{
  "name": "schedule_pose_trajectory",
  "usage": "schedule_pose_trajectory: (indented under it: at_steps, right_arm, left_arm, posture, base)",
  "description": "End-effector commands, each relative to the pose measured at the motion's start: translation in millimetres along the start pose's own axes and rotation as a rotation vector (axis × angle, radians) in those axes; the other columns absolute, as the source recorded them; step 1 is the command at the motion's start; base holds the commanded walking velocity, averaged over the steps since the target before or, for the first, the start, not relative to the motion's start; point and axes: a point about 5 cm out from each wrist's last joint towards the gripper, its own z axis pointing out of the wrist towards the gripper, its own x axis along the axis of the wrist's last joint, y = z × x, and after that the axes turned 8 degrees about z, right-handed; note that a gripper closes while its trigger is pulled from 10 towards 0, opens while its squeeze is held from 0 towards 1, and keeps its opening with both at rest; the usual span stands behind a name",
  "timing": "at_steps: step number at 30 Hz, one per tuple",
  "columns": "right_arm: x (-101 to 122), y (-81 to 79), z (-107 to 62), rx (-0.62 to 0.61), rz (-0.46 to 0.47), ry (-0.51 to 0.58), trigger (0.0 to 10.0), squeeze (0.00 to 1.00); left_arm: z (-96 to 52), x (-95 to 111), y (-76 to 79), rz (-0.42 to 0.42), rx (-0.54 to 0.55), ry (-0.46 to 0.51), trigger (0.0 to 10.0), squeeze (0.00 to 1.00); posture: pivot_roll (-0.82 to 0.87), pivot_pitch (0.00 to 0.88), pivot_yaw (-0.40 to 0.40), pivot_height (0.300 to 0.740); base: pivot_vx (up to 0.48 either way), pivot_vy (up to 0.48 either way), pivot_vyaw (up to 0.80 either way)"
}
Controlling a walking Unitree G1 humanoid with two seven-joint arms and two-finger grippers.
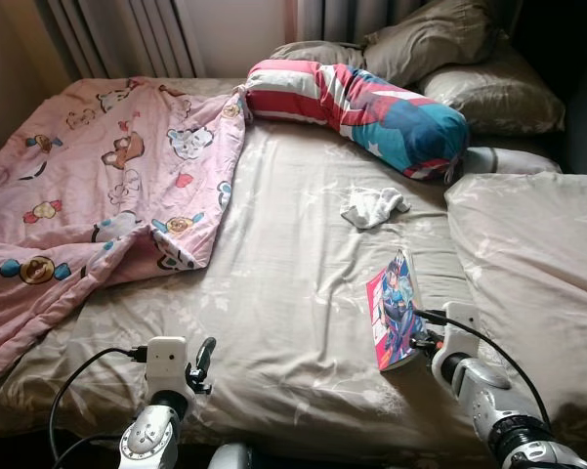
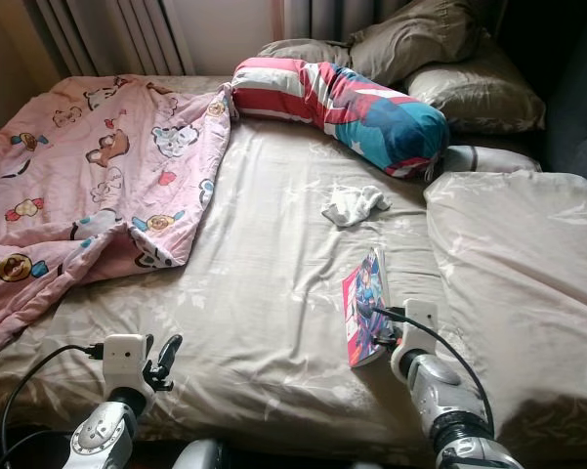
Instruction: Clean up the room
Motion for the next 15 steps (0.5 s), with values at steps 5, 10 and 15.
schedule_pose_trajectory:
  at_steps: [5,10,15]
  right_arm:
    - [-3.5,12.1,-3.6,-0.039,-0.026,-0.03,10.0,0.0]
    - [-4.7,11.5,-3.5,-0.034,-0.025,-0.035,10.0,0.0]
    - [-1.3,9.1,-2.6,-0.038,-0.029,-0.01,10.0,0.59]
  left_arm:
    - [-3.1,-3.8,-2.4,0.005,-0.001,-0.024,10.0,0.0]
    - [-2.9,-3.6,-3.0,0.006,0.0,-0.024,10.0,0.0]
    - [-3.0,-3.7,-3.6,0.006,0.0,-0.027,10.0,0.0]
  posture:
    - [0.0,0.249,0.06,0.641]
    - [0.0,0.252,0.061,0.641]
    - [0.0,0.256,0.061,0.641]
  base:
    - [0.0,0.0,0.0]
    - [0.0,0.0,0.0]
    - [0.0,0.0,0.0]
